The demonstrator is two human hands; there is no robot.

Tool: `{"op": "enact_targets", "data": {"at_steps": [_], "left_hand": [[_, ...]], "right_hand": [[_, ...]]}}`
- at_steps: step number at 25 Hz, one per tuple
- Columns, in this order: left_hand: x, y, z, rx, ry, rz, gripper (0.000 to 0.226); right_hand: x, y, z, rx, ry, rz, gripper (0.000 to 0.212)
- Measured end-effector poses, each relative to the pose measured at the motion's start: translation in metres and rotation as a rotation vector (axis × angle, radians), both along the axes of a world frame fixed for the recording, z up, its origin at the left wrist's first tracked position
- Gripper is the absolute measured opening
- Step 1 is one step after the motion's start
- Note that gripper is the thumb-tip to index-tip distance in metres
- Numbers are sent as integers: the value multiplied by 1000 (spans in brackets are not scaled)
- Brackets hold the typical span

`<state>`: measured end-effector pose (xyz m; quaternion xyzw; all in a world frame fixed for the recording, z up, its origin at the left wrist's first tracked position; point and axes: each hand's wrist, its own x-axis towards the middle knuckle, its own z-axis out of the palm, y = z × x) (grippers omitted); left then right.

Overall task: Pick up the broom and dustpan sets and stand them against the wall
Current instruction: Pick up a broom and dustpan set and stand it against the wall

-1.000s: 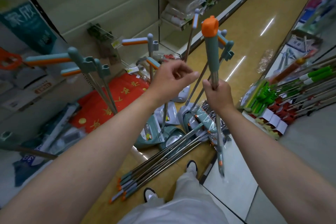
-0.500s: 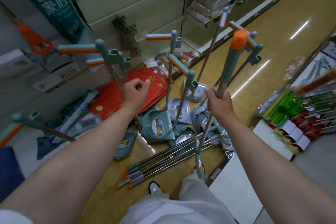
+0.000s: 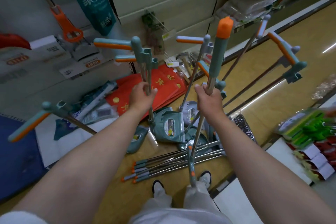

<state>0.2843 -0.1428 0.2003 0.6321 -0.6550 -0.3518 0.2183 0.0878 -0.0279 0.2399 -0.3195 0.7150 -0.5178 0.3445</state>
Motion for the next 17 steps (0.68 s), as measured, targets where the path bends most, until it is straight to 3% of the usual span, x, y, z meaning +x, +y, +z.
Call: {"op": "enact_targets", "data": {"at_steps": [3,7,9,12,15,17], "left_hand": [[-2,0,3,4,22,102,37],[1,-7,14,-43,111,79,69],[3,-17,16,-63,131,-47,63],[2,-23,24,21,242,-37,17],[5,-11,30,164,376,-47,32],[8,1,37,201,417,-117,28]], "right_hand": [[6,-4,1,-20,-5,1,60],[18,-2,1,-62,-13,-10,64],[24,0,2,-67,-7,-17,65],[31,4,7,-78,0,-28,66],[38,8,14,-79,11,-47,64],[43,8,20,-63,26,-59,57]]}}
